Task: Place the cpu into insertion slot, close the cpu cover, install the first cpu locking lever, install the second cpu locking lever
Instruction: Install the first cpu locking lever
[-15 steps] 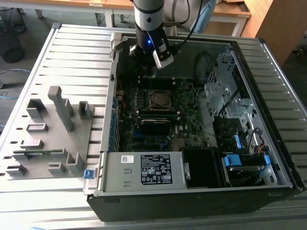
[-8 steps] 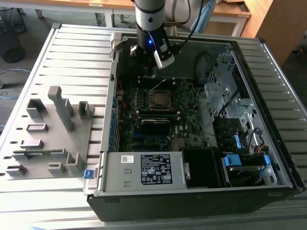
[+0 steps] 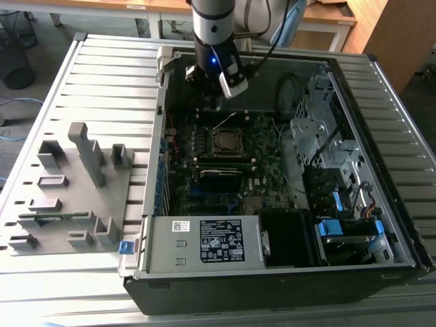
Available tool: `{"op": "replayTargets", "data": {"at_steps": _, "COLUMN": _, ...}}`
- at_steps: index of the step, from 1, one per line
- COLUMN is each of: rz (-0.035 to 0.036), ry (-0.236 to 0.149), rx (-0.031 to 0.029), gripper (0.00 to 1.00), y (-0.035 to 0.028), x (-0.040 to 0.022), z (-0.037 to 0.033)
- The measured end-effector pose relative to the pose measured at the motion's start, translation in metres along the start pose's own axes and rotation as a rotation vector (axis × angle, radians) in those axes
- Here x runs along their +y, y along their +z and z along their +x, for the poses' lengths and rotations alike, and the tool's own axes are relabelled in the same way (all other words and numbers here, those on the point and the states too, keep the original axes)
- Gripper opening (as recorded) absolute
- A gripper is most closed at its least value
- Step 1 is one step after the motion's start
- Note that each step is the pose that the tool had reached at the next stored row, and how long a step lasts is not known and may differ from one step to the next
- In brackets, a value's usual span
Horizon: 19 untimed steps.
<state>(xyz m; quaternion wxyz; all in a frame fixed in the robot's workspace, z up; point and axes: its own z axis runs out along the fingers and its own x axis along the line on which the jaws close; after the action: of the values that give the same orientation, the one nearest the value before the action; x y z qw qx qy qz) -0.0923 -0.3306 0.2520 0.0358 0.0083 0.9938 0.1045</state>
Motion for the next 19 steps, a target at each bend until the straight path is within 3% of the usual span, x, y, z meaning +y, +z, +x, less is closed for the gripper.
{"op": "replayTargets", "data": {"at_steps": 6, "rz": 0.0022, "ry": 0.001, "rx": 0.0002, "gripper": 0.10, "y": 0.0029, "x": -0.0004, "z": -0.0100}}
{"op": "replayTargets", "data": {"at_steps": 7, "rz": 0.0079, "ry": 0.002, "rx": 0.0004, "gripper": 0.10, "y": 0.0032, "x": -0.0004, "z": -0.0105}}
{"op": "replayTargets", "data": {"at_steps": 9, "rz": 0.0115, "ry": 0.003, "rx": 0.0003, "gripper": 0.10, "y": 0.0046, "x": -0.0007, "z": -0.0112}}
{"op": "replayTargets", "data": {"at_steps": 16, "rz": 0.0137, "ry": 0.004, "rx": 0.0000, "gripper": 0.10, "y": 0.0160, "x": -0.0031, "z": -0.0117}}
{"op": "replayTargets", "data": {"at_steps": 19, "rz": 0.0145, "ry": 0.004, "rx": 0.0002, "gripper": 0.10, "y": 0.0176, "x": -0.0034, "z": -0.0118}}
